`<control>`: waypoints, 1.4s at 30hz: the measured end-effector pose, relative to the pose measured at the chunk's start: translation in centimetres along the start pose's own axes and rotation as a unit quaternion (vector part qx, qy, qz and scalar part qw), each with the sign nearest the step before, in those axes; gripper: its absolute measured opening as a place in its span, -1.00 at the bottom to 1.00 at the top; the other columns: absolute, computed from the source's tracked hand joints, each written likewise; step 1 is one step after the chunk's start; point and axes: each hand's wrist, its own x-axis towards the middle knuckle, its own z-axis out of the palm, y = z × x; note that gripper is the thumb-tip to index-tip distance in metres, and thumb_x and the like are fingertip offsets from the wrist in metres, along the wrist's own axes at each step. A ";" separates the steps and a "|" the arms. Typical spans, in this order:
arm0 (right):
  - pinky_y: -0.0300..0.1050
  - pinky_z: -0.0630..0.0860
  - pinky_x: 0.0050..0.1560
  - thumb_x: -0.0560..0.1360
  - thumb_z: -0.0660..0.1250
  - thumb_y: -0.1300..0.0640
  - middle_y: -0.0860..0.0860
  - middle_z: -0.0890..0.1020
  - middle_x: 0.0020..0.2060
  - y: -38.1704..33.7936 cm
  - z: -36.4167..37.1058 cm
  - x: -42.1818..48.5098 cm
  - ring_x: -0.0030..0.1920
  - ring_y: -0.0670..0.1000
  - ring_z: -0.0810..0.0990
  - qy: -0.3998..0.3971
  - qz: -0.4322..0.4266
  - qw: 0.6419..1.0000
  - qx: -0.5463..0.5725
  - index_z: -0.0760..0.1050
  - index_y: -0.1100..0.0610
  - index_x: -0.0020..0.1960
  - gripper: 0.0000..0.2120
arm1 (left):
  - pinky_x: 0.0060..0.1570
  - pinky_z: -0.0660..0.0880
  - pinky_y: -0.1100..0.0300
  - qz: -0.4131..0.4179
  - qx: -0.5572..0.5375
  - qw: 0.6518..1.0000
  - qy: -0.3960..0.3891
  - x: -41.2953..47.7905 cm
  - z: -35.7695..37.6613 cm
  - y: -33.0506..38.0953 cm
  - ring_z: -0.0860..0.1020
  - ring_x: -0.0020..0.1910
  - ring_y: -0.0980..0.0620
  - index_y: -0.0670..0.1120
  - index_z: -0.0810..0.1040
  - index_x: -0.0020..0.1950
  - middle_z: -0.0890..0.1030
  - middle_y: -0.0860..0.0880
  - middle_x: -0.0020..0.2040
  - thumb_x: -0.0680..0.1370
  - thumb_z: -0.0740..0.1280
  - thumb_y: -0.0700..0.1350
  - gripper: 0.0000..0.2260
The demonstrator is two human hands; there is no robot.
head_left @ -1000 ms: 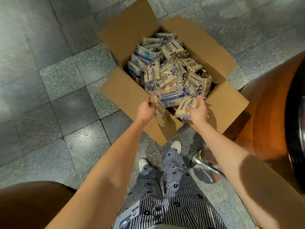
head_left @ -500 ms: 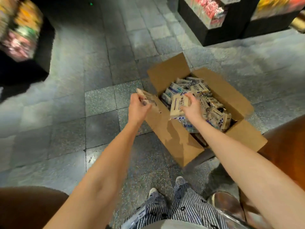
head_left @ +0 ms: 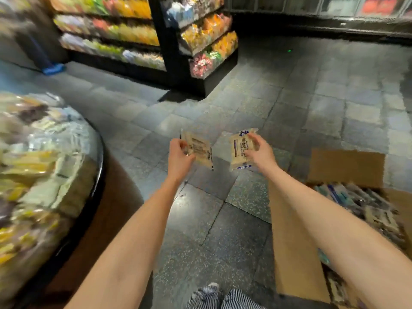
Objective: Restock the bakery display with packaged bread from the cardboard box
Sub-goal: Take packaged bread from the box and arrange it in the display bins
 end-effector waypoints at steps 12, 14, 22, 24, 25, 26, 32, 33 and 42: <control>0.11 0.59 0.12 0.43 0.39 0.42 0.06 0.54 0.22 -10.5 27.0 -6.8 0.18 0.06 0.55 -0.304 -0.128 0.944 -0.030 0.47 0.07 0.27 -0.52 | -0.05 0.43 0.21 -0.225 -0.051 0.937 0.264 -15.5 -25.1 -12.6 0.54 -0.01 0.10 -0.07 0.69 -0.09 0.63 -0.01 -0.02 0.55 0.33 -0.29 -0.83; -0.09 0.60 -0.06 0.46 0.38 0.39 0.02 0.52 0.18 -12.7 31.5 -10.1 0.14 -0.02 0.53 -0.335 -0.152 0.929 -0.045 0.47 0.08 0.27 -0.55 | 0.01 0.46 0.15 -0.247 -0.053 0.923 0.291 -18.8 -29.5 -14.6 0.53 0.10 0.05 -0.04 0.69 -0.10 0.62 0.00 0.04 0.57 0.31 -0.28 -0.79; -0.13 0.43 0.01 0.53 0.37 0.28 0.10 0.42 0.33 -20.4 50.1 -28.1 0.28 0.09 0.44 -0.443 -0.230 0.864 -0.073 0.43 0.05 0.32 -0.60 | -0.26 0.42 0.45 -0.280 -0.038 0.869 0.406 -33.2 -47.5 -21.3 0.54 -0.10 0.13 -0.12 0.65 -0.01 0.62 -0.02 -0.01 0.58 0.33 -0.28 -0.88; -0.10 0.44 0.00 0.55 0.36 0.24 0.09 0.41 0.33 -22.3 54.5 -33.1 0.27 0.09 0.44 -0.468 -0.255 0.841 -0.091 0.41 0.04 0.36 -0.59 | -0.23 0.44 0.45 -0.279 -0.020 0.864 0.418 -37.4 -51.9 -22.9 0.54 -0.02 0.07 -0.16 0.60 0.07 0.61 -0.05 0.03 0.56 0.37 -0.25 -0.90; -0.09 0.44 0.01 0.56 0.35 0.23 0.07 0.40 0.34 -23.2 56.6 -35.5 0.29 0.09 0.43 -0.480 -0.261 0.832 -0.094 0.40 0.03 0.38 -0.58 | -0.15 0.47 0.37 -0.285 -0.002 0.861 0.420 -39.5 -54.1 -23.7 0.53 0.02 0.04 -0.16 0.57 0.12 0.59 -0.05 0.06 0.55 0.40 -0.23 -0.84; -0.10 0.43 0.05 0.56 0.35 0.22 0.06 0.39 0.35 -24.1 58.6 -37.9 0.32 0.08 0.41 -0.493 -0.263 0.824 -0.091 0.40 0.03 0.38 -0.58 | -0.07 0.47 0.26 -0.296 0.017 0.857 0.422 -41.6 -56.1 -24.3 0.52 0.05 0.03 -0.17 0.54 0.17 0.56 -0.04 0.08 0.53 0.42 -0.23 -0.77; -0.04 0.54 0.10 0.52 0.34 0.30 0.08 0.47 0.23 -29.1 68.0 -48.8 0.20 0.09 0.49 -0.565 -0.316 0.759 -0.070 0.48 0.02 0.28 -0.63 | 0.07 0.44 0.15 -0.326 0.076 0.813 0.476 -51.0 -66.4 -27.3 0.50 0.11 -0.03 -0.14 0.48 0.21 0.51 -0.09 0.19 0.48 0.43 -0.34 -0.66; -0.04 0.58 0.03 0.52 0.31 0.31 0.07 0.47 0.22 -29.9 69.5 -50.1 0.16 0.09 0.51 -0.574 -0.327 0.748 -0.068 0.49 -0.02 0.25 -0.63 | 0.00 0.43 0.24 -0.324 0.071 0.809 0.486 -51.9 -67.7 -27.7 0.51 0.12 -0.02 -0.10 0.49 0.19 0.52 -0.07 0.19 0.48 0.42 -0.36 -0.66; 0.15 0.62 0.06 0.52 0.23 0.39 0.13 0.48 0.26 -34.2 83.0 -56.5 0.23 0.14 0.47 -0.612 -0.377 0.692 -0.065 0.40 -0.07 0.40 -0.45 | -0.31 0.44 0.40 -0.344 0.053 0.780 0.520 -53.4 -78.0 -33.7 0.51 0.25 -0.12 0.11 0.28 0.52 0.47 -0.18 0.36 0.54 0.34 -0.35 -0.36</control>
